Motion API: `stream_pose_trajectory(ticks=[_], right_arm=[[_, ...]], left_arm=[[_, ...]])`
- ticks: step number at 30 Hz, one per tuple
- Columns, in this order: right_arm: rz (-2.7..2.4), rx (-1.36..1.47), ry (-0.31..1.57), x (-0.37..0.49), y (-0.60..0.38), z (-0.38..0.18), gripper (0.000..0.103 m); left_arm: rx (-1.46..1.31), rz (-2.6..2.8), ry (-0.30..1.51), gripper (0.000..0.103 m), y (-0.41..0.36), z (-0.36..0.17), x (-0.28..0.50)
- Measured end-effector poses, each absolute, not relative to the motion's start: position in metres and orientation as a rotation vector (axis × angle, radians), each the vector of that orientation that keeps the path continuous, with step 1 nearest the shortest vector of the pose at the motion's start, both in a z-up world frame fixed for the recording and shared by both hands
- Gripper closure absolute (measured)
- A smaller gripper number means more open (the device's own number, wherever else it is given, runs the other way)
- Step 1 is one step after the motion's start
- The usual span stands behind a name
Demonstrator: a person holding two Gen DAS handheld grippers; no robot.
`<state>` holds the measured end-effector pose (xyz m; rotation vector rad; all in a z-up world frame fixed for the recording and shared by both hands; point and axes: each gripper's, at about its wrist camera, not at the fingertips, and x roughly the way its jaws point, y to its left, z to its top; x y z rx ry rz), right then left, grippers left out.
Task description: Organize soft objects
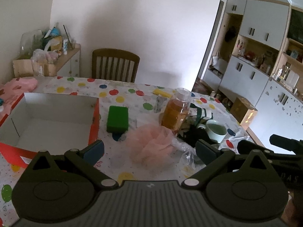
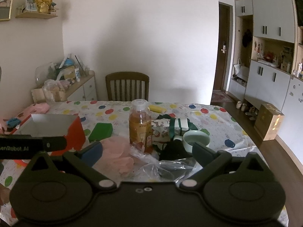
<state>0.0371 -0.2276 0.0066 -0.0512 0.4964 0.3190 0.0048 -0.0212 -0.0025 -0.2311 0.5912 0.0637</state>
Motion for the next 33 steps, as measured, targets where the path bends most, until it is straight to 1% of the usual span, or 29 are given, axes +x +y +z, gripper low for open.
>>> stream_pose_trajectory(ticks=[33], right_arm=[[0.315,-0.051,0.506,0.044,-0.224,0.002,0.005]], left_arm=[[-0.301,0.014,0.65,0.0,-0.008,-0.011,0.023]])
